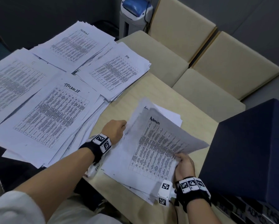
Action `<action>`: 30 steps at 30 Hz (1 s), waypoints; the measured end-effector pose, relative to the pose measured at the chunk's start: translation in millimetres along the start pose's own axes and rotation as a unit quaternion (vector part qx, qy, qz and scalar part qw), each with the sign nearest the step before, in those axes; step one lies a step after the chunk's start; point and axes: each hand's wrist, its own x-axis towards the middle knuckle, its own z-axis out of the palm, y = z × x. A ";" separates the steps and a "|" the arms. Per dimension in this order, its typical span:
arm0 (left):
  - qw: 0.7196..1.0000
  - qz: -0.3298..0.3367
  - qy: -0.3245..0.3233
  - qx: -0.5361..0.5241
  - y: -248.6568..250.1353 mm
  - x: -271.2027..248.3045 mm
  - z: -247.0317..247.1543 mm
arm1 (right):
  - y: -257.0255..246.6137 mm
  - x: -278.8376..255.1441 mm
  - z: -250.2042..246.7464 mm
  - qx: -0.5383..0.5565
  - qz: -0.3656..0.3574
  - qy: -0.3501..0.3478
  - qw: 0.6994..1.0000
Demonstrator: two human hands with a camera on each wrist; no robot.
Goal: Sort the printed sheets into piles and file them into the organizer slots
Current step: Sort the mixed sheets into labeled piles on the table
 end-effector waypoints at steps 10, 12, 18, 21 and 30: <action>0.961 0.007 -0.115 -0.250 5.8 -13.7 -0.6 | 1.8 11.8 -2.7 -0.072 0.007 -0.002 0.997; 0.954 -0.003 -0.129 -0.272 7.2 -15.0 2.5 | -2.0 9.1 0.8 -0.044 0.004 -0.014 0.999; 0.922 0.004 -0.033 -0.386 75.4 -5.6 -28.7 | -46.8 -9.6 35.9 -0.063 -0.070 -0.113 0.989; 0.890 0.027 0.057 -0.452 109.5 1.8 -62.1 | -95.1 -30.9 62.4 -0.070 -0.220 -0.110 0.967; 0.951 -0.023 0.015 -0.308 77.6 17.6 -52.4 | -72.6 -28.4 75.6 -0.176 -0.215 -0.049 0.959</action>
